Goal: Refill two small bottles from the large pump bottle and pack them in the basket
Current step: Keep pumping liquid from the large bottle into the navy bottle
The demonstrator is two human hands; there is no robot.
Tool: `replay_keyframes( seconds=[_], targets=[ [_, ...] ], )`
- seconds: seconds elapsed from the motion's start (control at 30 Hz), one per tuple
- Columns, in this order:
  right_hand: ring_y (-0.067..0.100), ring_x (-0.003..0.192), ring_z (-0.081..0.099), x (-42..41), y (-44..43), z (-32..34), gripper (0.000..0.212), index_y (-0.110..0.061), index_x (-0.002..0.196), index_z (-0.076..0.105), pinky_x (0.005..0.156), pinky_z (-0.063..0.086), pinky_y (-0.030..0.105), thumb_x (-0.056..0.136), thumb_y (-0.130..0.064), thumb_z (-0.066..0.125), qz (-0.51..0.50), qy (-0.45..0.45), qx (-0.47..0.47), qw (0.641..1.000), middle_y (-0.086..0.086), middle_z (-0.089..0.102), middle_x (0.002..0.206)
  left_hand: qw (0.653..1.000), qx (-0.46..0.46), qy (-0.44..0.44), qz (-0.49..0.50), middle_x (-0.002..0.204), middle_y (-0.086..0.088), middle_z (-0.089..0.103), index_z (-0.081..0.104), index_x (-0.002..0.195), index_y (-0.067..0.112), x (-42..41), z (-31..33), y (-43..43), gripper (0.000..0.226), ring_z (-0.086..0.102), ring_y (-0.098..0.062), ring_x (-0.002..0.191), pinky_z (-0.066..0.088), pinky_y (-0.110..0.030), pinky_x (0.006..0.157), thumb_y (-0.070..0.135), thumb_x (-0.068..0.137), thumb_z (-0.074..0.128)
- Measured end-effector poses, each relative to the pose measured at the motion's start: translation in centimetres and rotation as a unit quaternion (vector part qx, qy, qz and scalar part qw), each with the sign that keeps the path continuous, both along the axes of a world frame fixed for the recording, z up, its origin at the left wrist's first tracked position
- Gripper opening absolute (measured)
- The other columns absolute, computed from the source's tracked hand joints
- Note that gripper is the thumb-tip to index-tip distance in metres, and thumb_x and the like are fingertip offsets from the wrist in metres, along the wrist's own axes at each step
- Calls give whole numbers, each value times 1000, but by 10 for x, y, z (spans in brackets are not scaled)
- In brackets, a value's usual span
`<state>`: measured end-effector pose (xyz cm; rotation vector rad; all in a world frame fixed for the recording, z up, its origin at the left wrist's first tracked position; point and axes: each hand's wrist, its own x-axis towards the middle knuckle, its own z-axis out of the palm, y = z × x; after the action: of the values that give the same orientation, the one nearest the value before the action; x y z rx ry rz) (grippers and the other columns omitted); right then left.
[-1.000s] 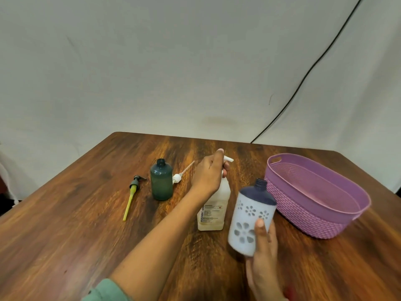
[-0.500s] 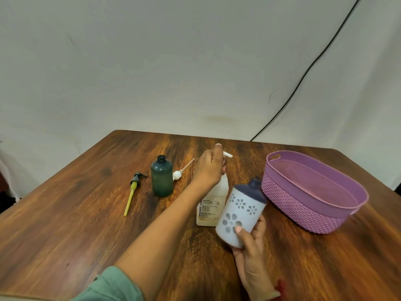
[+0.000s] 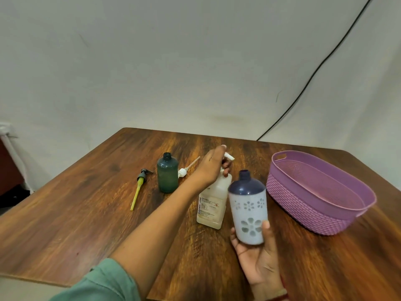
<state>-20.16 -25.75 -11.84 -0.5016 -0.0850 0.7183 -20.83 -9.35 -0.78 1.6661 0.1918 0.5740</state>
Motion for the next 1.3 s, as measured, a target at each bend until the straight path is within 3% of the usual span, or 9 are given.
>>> replay_keyframes(
  seconds=[0.07, 0.3, 0.43, 0.53, 0.63, 0.8, 0.97, 1.07, 1.3],
  targets=[
    [21, 78, 70, 0, 1, 4, 77, -15, 83, 78, 61, 57, 33, 11, -39, 96, -1, 6, 4, 1000, 7, 73, 92, 1000, -6, 0, -4, 47, 7, 42, 38, 58, 14, -1, 0, 1, 46, 39, -14, 49, 37, -31, 58, 25, 102, 25],
    [24, 84, 71, 0, 6, 4, 100, -14, 109, 62, 62, 59, 32, 21, -49, 94, -37, 18, -21, 999, 10, 72, 102, 1000, -16, -10, -9, 48, 7, 43, 38, 61, 14, 1, -4, 5, 44, 40, -13, 50, 37, -30, 59, 27, 101, 27],
    [26, 83, 71, -1, 1, 8, 40, -13, 108, 61, 73, 58, 35, 80, -42, 60, -46, -2, -17, 999, 13, 70, 106, 1000, -20, -16, -11, 49, 6, 45, 39, 60, 15, 1, -6, 6, 42, 41, -13, 50, 38, -30, 59, 34, 97, 30],
    [29, 89, 70, -1, -1, 10, 32, -11, 112, 62, 83, 52, 44, 93, -31, 44, -56, 18, 9, 998, 12, 71, 106, 1000, -15, -14, -4, 49, 5, 45, 39, 58, 15, 1, -6, 5, 46, 43, -13, 49, 37, -32, 62, 29, 101, 29],
    [34, 97, 67, -1, -4, 6, 36, -12, 119, 60, 79, 57, 35, 88, -23, 45, -30, 25, 26, 999, 14, 65, 119, 1000, -24, -10, 1, 48, 6, 44, 39, 58, 15, 2, -5, 4, 47, 43, -13, 49, 37, -32, 63, 25, 102, 28],
    [28, 84, 62, 5, -6, -2, 71, -14, 107, 71, 58, 55, 23, 38, -23, 88, 5, 26, 63, 998, 16, 57, 121, 1000, -30, -9, 1, 47, 6, 44, 39, 58, 14, 1, -5, 3, 47, 42, -14, 50, 37, -32, 62, 25, 102, 28],
    [25, 78, 64, 2, -7, 2, 35, -15, 97, 75, 56, 55, 24, 66, -28, 66, 4, -2, 65, 998, 14, 64, 108, 1000, -25, -7, -1, 47, 5, 45, 40, 58, 14, 0, -4, 2, 47, 42, -15, 51, 38, -32, 61, 26, 102, 27],
    [27, 74, 68, 0, -5, 1, 35, -12, 94, 76, 58, 58, 28, 75, -25, 50, 0, 6, 56, 998, 16, 68, 101, 1000, -6, -8, -5, 49, 5, 46, 40, 57, 14, 1, -5, 4, 48, 43, -14, 51, 38, -31, 60, 29, 101, 27],
    [25, 68, 66, 0, -3, 4, 67, -14, 90, 77, 51, 54, 23, 28, -32, 91, 22, -19, 37, 999, 15, 70, 95, 1000, 1, -12, -11, 49, 6, 47, 42, 56, 18, 3, -7, 6, 43, 43, -14, 52, 38, -32, 60, 40, 91, 30]
  ],
)
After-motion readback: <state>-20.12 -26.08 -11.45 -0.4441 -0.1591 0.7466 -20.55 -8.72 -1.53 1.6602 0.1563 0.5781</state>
